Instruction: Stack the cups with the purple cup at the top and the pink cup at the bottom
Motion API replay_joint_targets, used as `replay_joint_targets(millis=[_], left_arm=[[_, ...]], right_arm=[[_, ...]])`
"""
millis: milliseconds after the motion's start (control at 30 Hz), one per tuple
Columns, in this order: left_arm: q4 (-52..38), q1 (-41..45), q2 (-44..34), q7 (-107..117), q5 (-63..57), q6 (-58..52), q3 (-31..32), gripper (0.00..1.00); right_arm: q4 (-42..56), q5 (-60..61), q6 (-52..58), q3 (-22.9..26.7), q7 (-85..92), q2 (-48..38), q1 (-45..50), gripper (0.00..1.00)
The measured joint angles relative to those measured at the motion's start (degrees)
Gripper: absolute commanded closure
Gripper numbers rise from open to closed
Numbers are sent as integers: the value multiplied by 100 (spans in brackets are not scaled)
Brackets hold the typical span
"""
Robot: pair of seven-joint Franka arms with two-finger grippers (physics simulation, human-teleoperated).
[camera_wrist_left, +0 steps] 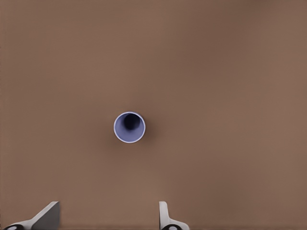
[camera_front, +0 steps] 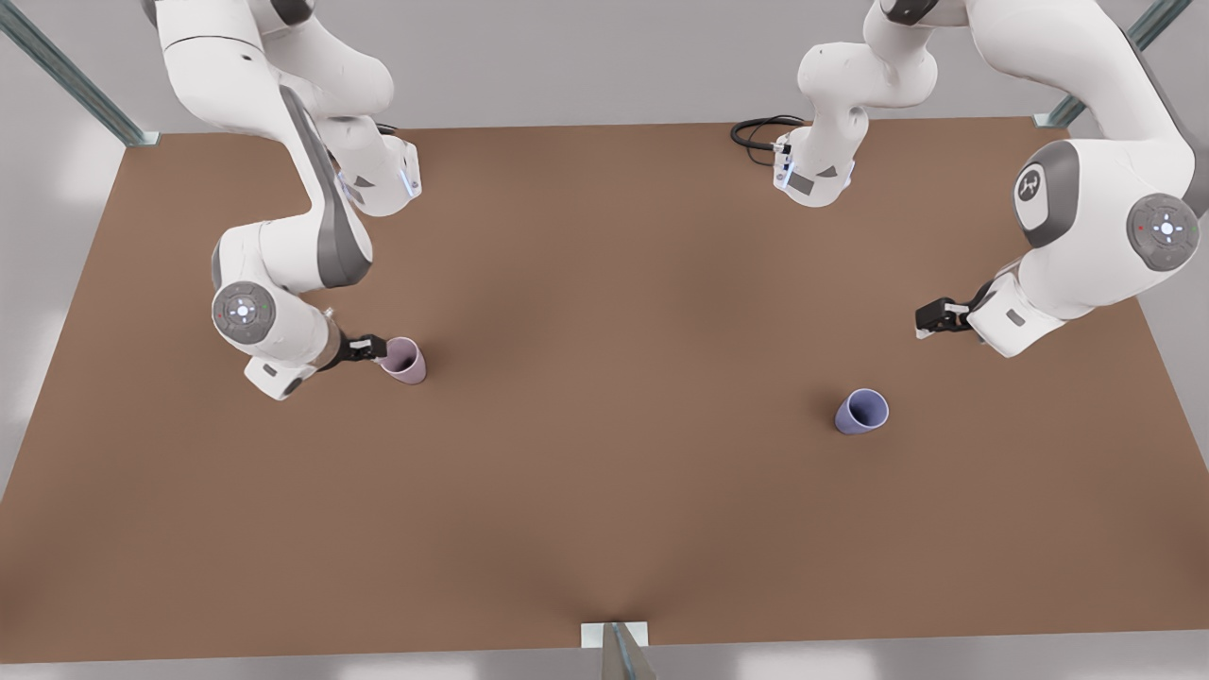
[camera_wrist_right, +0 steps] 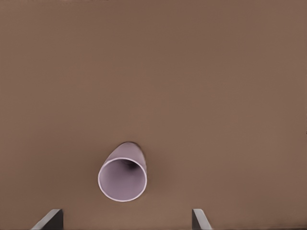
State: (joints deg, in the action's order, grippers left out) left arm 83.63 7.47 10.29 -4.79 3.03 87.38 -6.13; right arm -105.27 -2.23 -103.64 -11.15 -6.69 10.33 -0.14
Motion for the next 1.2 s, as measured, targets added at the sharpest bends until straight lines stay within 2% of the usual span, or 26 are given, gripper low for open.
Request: replay_joint_targets(millis=[500, 733, 1067, 1200], left_arm=[[226, 27, 136, -20, -27, -375, 25, 0], [268, 29, 155, -20, -35, -536, 25, 0], [293, 29, 155, -17, -36, -641, 25, 0], [298, 30, 155, -16, -36, -654, 25, 0]], right_arm=[[-923, 420, -444, -40, -1035, 1, 142, 0], [-1767, 435, -1135, -23, -1280, -43, 57, 0], [-2389, 437, -2038, 0, -1353, 38, -183, 0], [-2434, 512, -2295, 0, -1348, 334, -174, 9]])
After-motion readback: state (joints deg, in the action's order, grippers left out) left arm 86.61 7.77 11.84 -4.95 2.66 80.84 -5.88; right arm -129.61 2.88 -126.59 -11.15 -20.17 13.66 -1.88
